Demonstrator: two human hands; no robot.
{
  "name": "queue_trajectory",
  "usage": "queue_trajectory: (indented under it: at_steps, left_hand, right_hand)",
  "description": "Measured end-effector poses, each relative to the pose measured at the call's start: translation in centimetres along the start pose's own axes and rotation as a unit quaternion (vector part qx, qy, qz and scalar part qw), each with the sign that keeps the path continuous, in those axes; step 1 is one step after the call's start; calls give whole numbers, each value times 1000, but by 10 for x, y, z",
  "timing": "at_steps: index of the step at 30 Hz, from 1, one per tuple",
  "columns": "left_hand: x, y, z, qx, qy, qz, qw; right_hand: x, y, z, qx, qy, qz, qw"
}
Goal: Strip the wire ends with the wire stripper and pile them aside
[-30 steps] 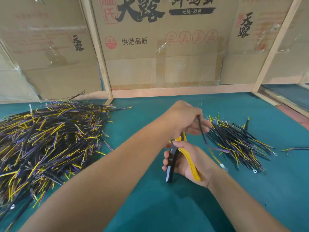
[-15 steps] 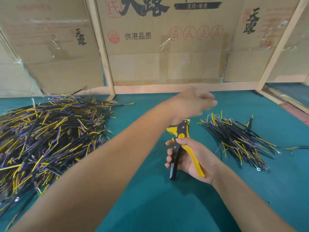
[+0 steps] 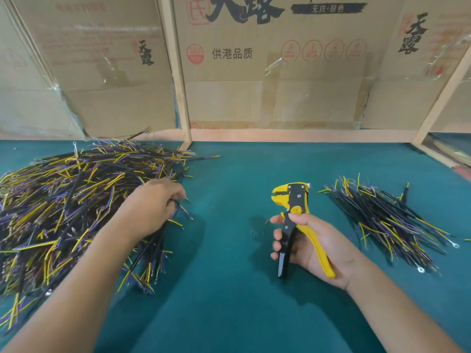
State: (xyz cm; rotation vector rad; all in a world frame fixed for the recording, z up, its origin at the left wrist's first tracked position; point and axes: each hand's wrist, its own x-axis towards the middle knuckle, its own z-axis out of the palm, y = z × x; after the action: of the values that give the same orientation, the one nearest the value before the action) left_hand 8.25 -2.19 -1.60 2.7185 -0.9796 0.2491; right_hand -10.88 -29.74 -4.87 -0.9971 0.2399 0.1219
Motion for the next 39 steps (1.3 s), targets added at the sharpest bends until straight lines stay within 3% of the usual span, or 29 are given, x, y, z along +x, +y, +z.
queue_trajectory:
  at_steps: [2, 4, 11, 13, 17, 22, 29, 36, 39]
  left_hand:
    - [7, 7, 11, 125, -28, 2, 992]
    - [10, 10, 19, 154, -54, -15, 987]
    - [-2, 8, -8, 25, 13, -24, 999]
    - [-13, 5, -25, -16, -36, -25, 999]
    - [-28, 7, -36, 41, -215, -42, 975]
    - [-25, 23, -23, 175, -226, -20, 958]
    - [-25, 21, -15, 220, -221, -24, 950]
    - [-19, 21, -10, 89, -171, 56, 980]
    - [-19, 19, -10, -1, -191, 51, 980]
  right_hand:
    - [0, 0, 0, 0, -5, 3, 1000]
    - [0, 0, 0, 0, -9, 3, 1000]
    - [1, 0, -1, -3, -5, 4, 1000]
    - [1, 0, 0, -2, -5, 6, 1000]
    - [2, -1, -1, -8, -5, 4, 1000]
    - [3, 0, -1, -11, -3, 7, 1000]
    - [2, 0, 0, -11, -2, 4, 1000]
    - [3, -1, 0, -8, -6, 11, 1000]
    - [4, -1, -1, -4, -10, 17, 1000]
